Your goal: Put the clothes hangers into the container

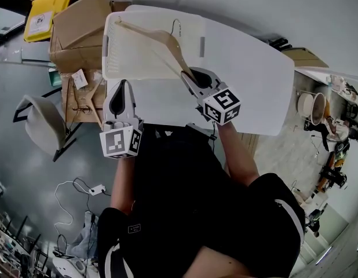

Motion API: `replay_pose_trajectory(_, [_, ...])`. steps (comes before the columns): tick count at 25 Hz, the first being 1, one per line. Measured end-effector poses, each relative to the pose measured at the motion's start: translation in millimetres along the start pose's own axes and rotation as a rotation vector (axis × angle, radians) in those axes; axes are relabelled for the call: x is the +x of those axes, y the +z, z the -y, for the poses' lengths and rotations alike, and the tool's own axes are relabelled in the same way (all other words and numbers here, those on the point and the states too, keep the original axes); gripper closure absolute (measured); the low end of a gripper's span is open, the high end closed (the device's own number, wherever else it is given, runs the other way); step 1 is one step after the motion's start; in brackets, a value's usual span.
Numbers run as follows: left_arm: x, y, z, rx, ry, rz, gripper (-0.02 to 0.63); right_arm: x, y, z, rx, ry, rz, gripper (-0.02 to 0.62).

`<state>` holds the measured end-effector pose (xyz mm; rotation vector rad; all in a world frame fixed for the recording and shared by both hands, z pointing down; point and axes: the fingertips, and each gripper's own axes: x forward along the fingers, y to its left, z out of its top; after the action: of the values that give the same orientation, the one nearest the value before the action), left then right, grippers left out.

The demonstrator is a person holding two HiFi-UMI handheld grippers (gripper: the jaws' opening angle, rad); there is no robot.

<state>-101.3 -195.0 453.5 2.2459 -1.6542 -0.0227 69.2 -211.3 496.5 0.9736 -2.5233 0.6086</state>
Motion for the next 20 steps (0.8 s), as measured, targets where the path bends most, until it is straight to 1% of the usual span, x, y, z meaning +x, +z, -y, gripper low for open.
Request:
replay_pose_trajectory(9, [7, -1, -9, -0.009, 0.005, -0.013, 0.600, 11, 2, 7, -0.018, -0.004, -0.034, 0.535])
replay_pose_trajectory(20, [12, 1, -19, -0.020, 0.005, -0.017, 0.600, 28, -3, 10, -0.050, -0.002, -0.106, 0.535])
